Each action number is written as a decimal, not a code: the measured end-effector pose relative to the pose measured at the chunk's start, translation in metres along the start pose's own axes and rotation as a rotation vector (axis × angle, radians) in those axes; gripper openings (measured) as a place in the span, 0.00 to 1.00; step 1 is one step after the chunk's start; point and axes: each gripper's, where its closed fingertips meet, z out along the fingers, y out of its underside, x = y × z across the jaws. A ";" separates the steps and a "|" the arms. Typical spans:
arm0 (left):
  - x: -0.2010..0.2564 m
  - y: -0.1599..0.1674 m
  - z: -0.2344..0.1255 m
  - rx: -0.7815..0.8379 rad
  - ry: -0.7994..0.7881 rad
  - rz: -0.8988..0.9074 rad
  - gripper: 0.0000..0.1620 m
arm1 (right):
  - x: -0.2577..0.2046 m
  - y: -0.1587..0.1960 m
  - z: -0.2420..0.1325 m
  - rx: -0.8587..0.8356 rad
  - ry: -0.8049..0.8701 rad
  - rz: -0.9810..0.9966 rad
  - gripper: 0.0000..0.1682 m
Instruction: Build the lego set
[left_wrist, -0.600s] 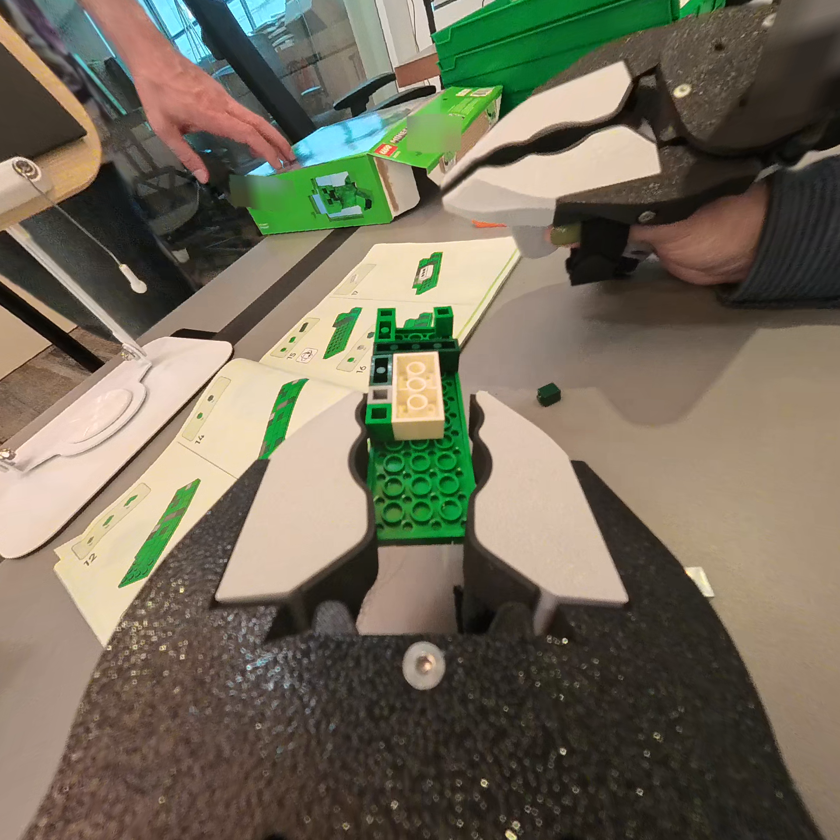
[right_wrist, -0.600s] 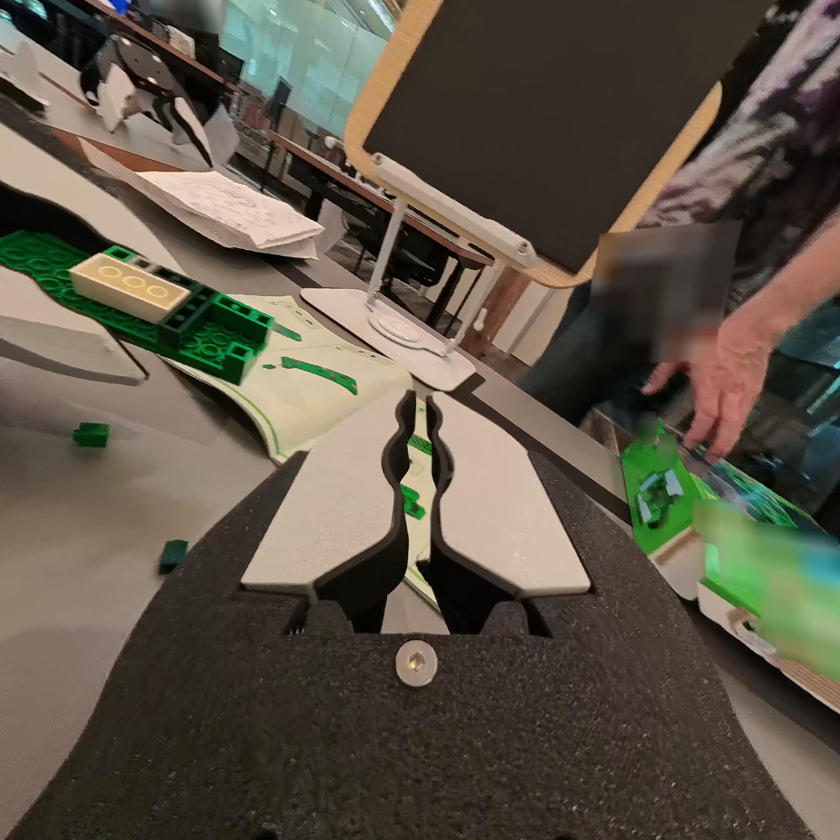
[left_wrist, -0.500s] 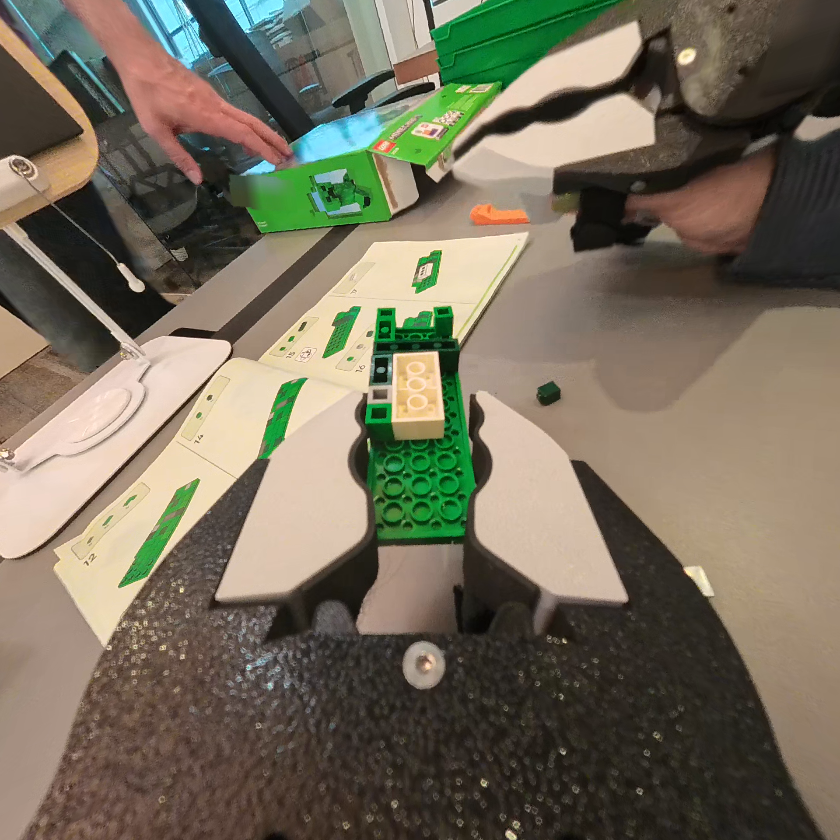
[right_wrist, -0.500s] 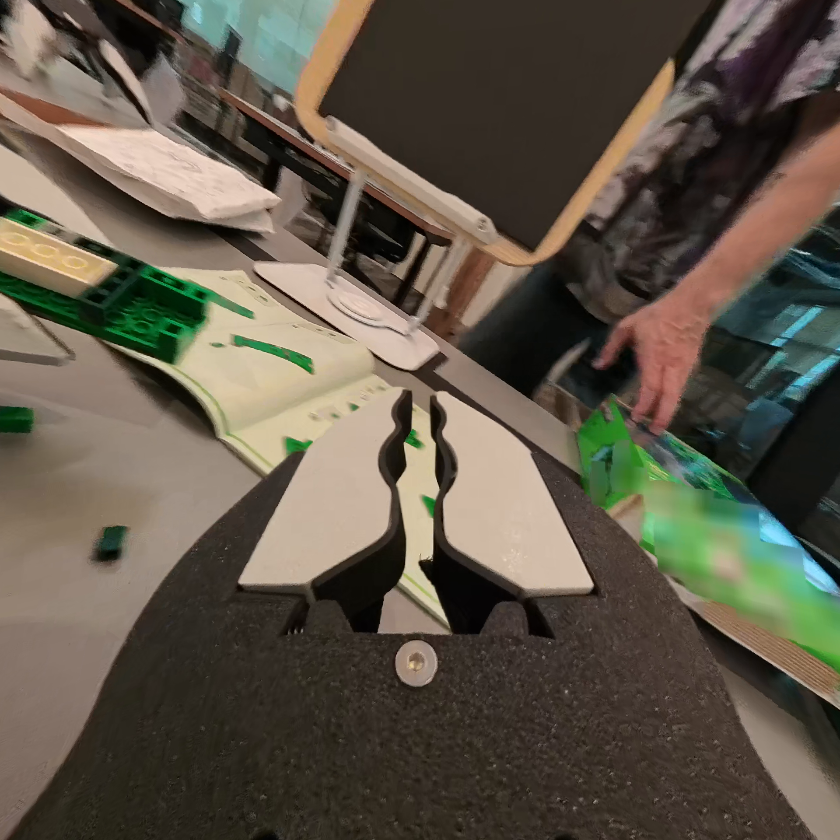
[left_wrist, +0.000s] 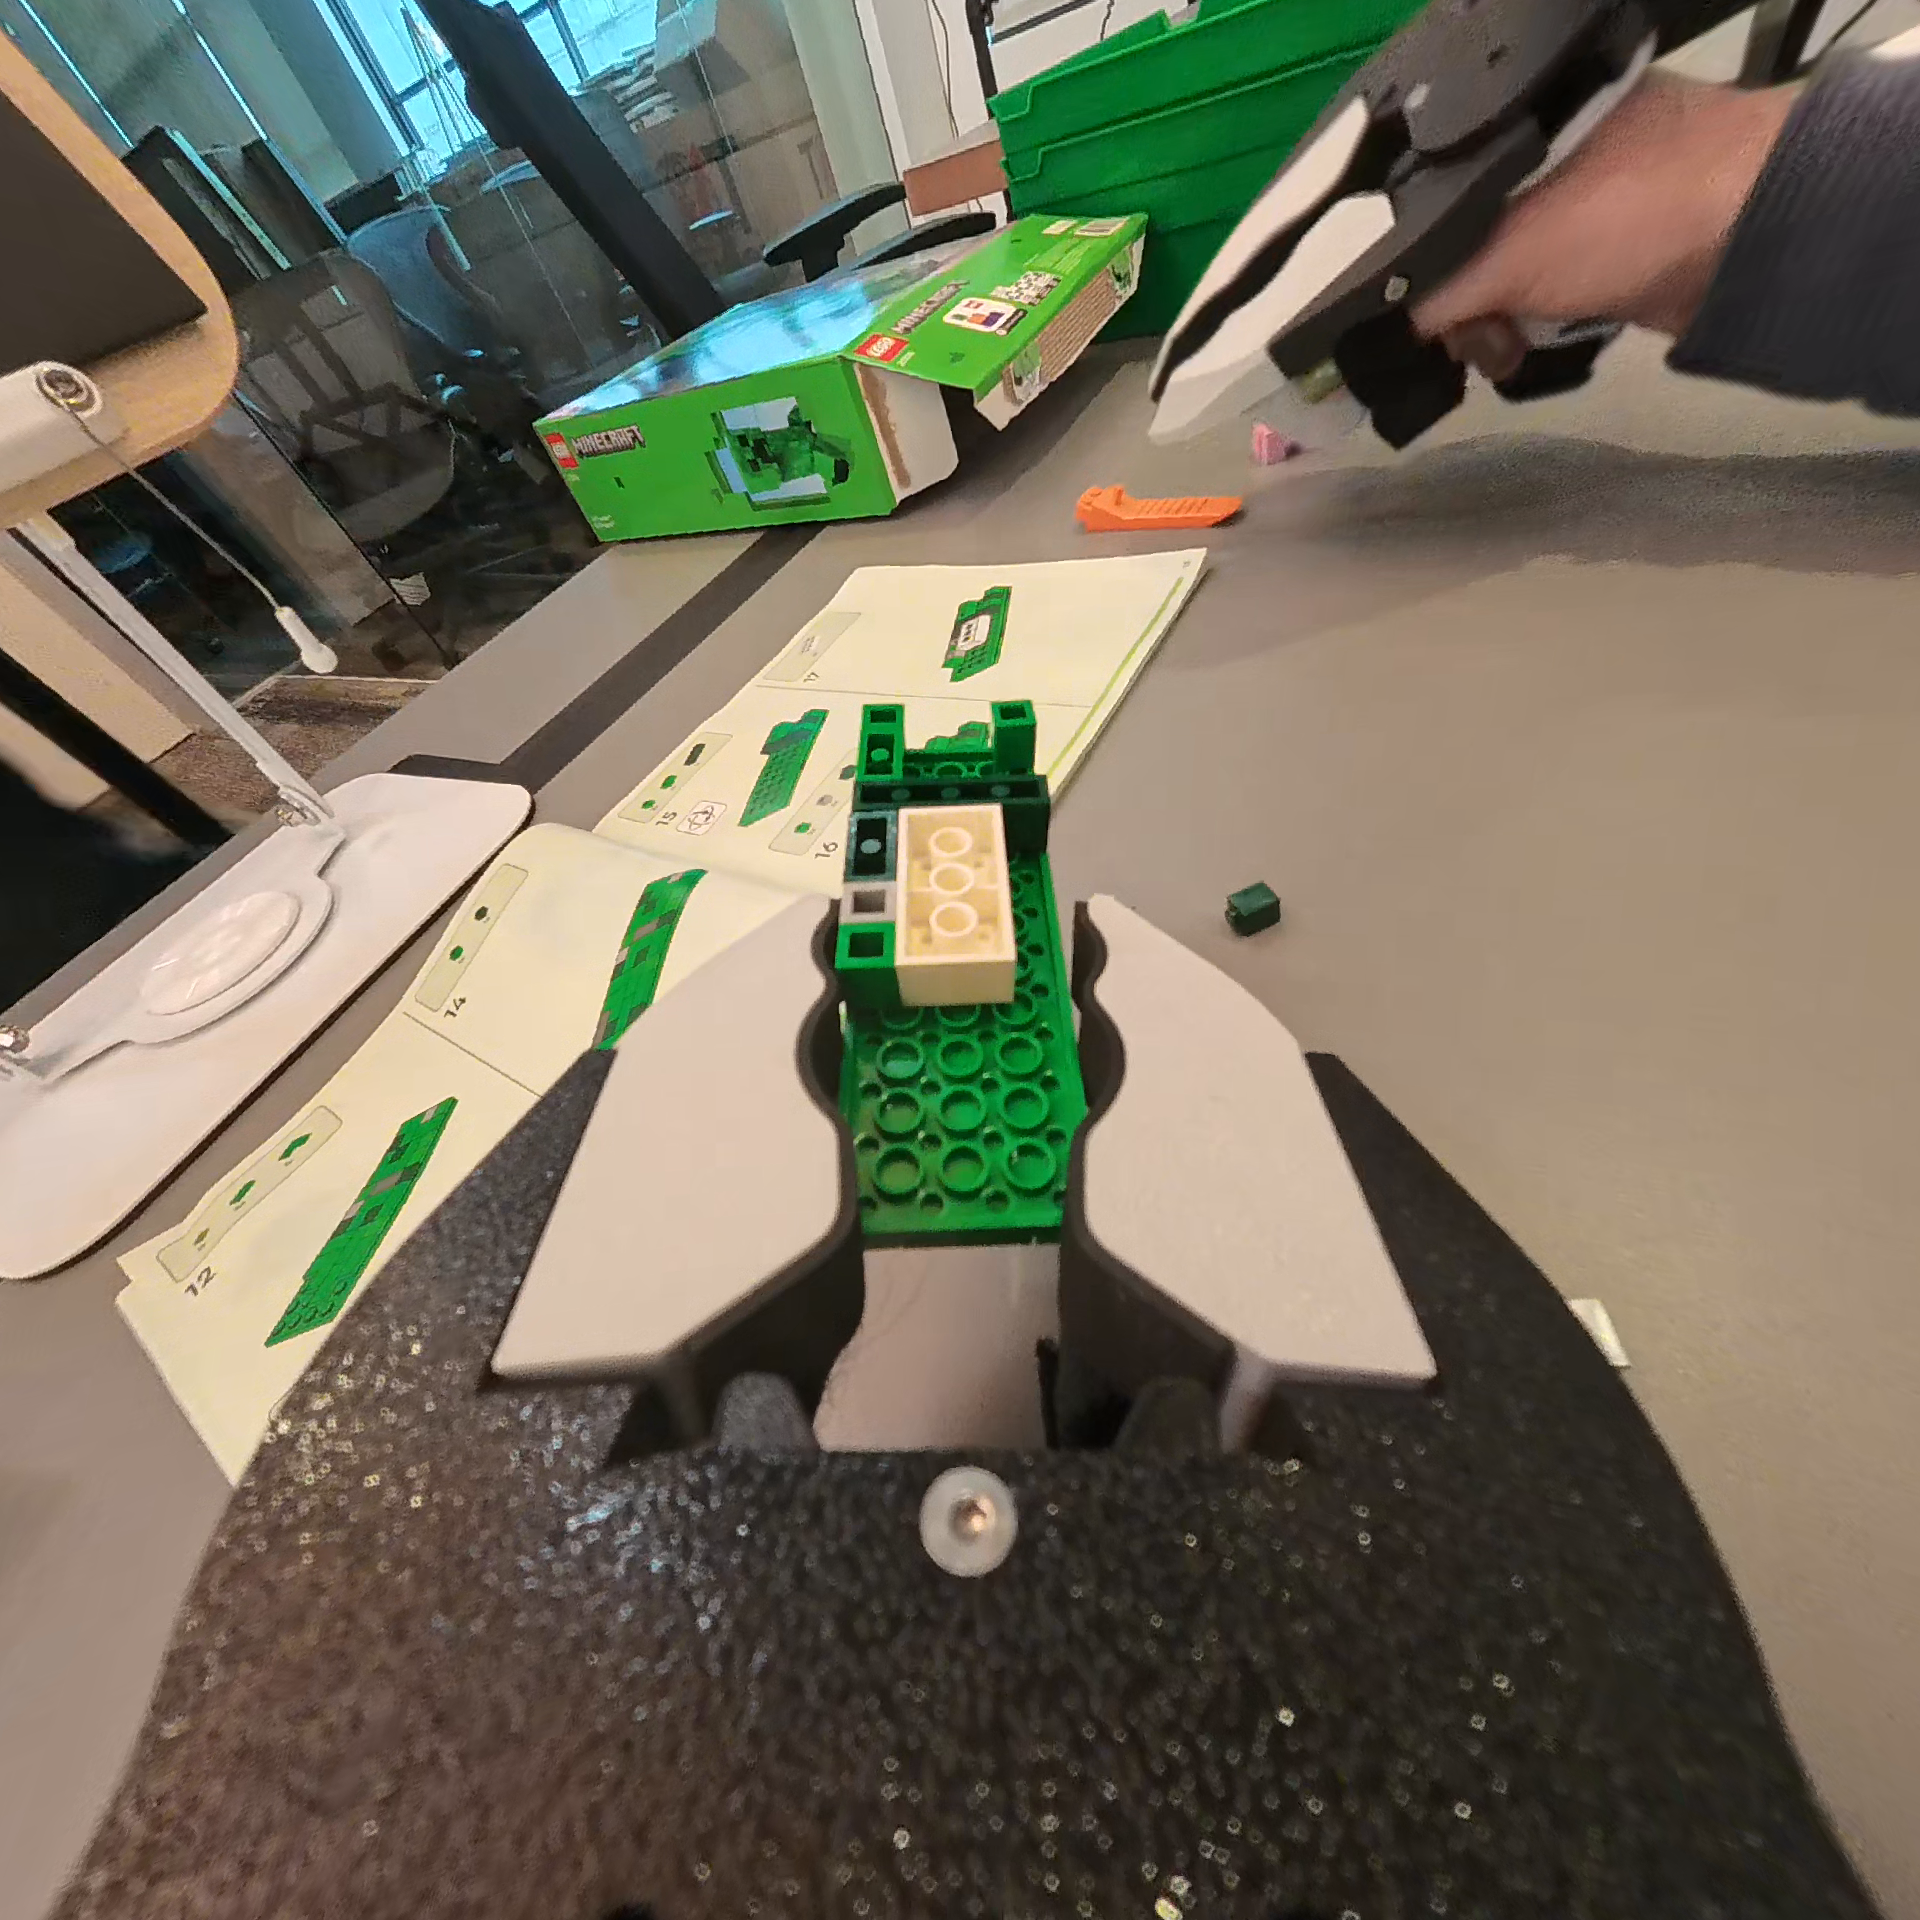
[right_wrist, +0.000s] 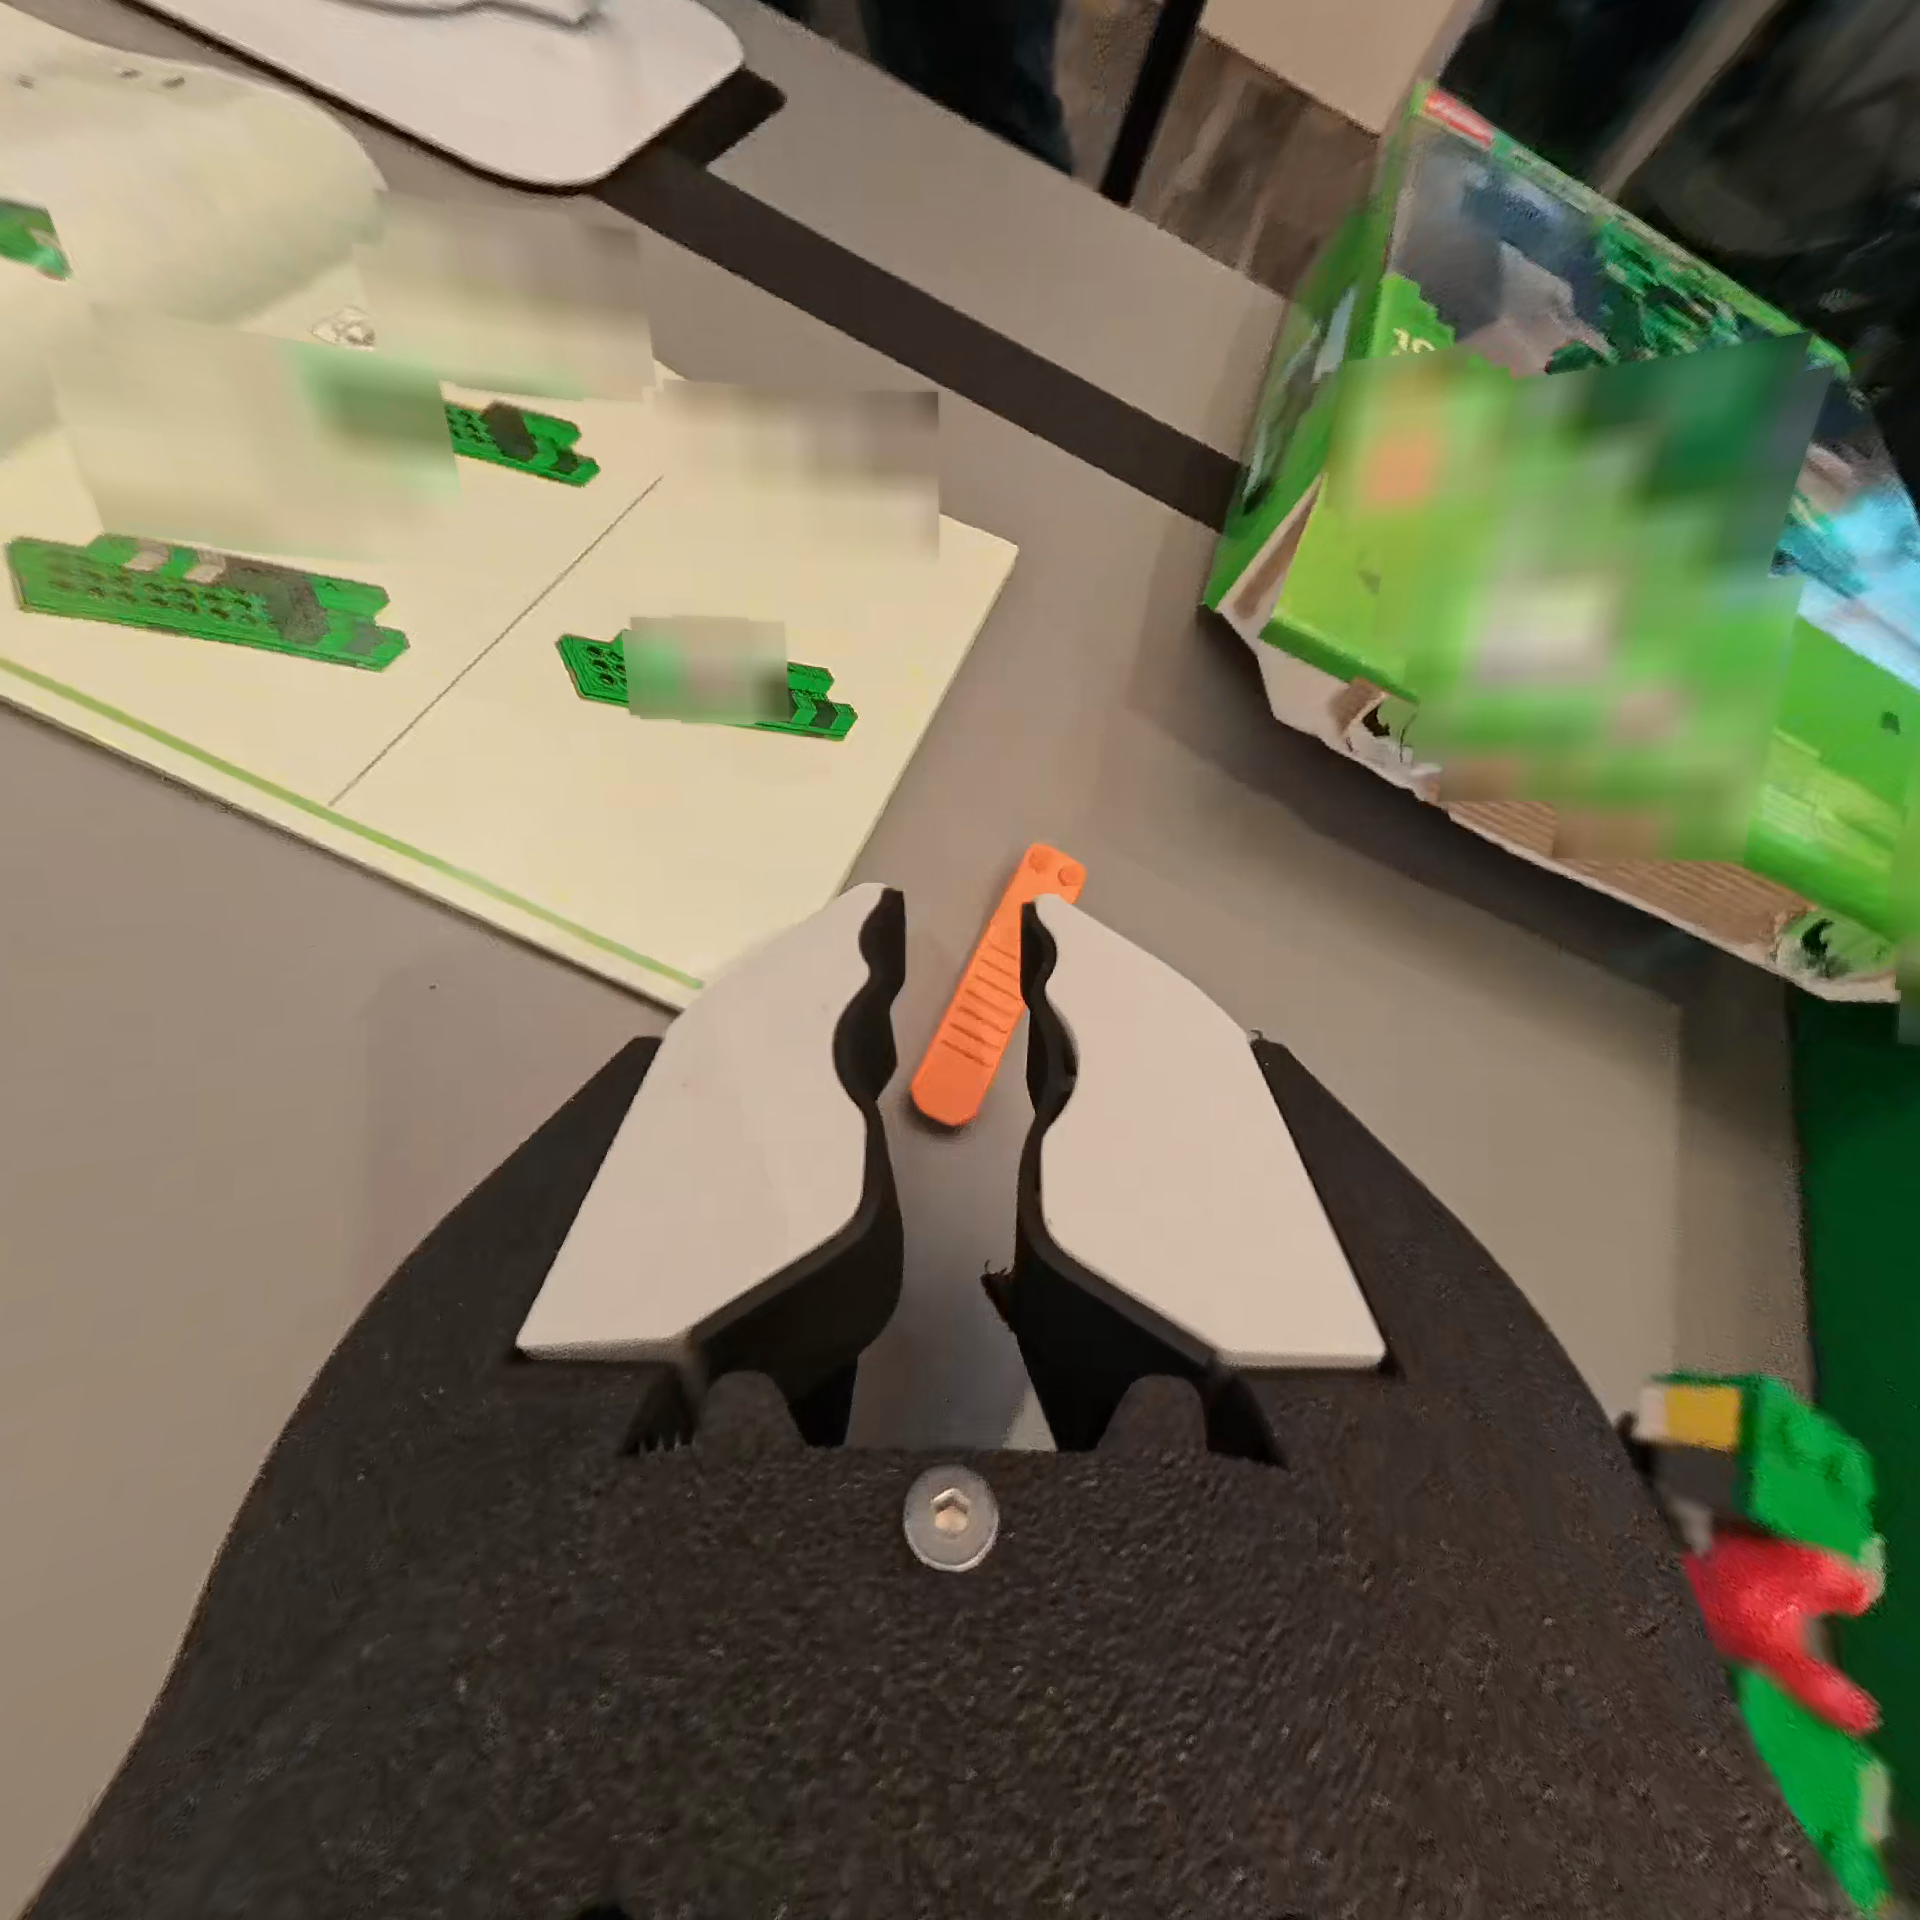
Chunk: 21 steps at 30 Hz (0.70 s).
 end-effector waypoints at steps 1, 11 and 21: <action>0.000 0.000 0.000 0.002 0.000 -0.002 0.25 | 0.003 -0.003 0.001 -0.024 -0.018 -0.035 0.12; -0.001 -0.002 0.000 0.012 0.004 -0.012 0.25 | 0.017 0.015 0.027 -0.536 -0.325 0.166 0.15; -0.001 -0.002 -0.001 0.021 0.007 -0.022 0.25 | 0.015 0.031 0.047 -0.782 -0.232 0.177 0.12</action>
